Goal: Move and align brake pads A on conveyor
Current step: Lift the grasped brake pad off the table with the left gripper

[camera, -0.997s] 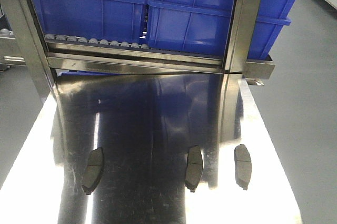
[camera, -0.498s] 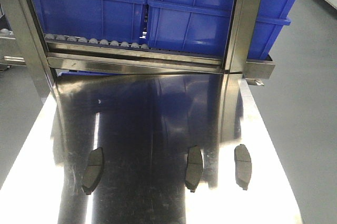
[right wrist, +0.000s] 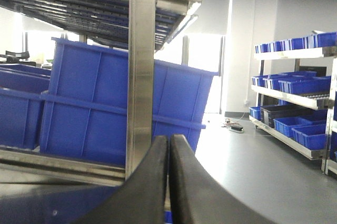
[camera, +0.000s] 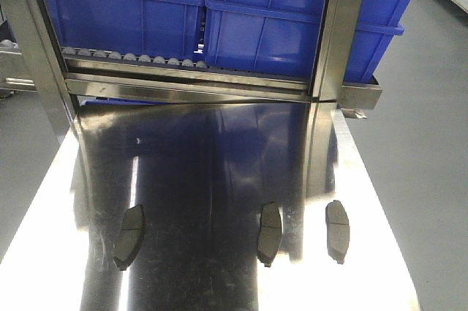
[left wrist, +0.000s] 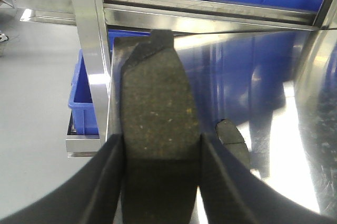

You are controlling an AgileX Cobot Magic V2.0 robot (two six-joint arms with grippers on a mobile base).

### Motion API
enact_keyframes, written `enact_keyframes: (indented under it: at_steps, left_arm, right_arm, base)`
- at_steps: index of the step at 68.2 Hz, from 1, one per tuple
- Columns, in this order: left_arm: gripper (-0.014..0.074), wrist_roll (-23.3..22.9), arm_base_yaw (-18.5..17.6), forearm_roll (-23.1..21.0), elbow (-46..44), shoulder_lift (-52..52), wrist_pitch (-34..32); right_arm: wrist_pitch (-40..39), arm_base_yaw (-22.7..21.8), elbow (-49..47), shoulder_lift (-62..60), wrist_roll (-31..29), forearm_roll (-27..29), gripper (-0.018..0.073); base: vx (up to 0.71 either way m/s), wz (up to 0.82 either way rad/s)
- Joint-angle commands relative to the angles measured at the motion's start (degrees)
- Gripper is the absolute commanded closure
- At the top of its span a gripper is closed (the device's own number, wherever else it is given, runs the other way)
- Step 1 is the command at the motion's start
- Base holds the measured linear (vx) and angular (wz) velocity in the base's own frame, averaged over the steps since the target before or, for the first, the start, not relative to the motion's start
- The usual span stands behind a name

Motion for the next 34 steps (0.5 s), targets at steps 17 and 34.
enact_keyframes:
  at_steps: [17, 34]
  left_arm:
    - [0.0602, -0.12, -0.23, -0.58, -1.68, 0.51, -5.65]
    - [0.0602, -0.12, -0.23, -0.58, -1.68, 0.51, -5.65]
  right_arm:
    - [16.71, -0.02, -18.49, 24.1, -0.06, -0.31, 0.0571]
    - [40.06, -0.02, -28.53, 36.77, -0.06, 5.48, 0.0571]
  base:
    - [0.0, 0.0]
    - [0.0, 0.0]
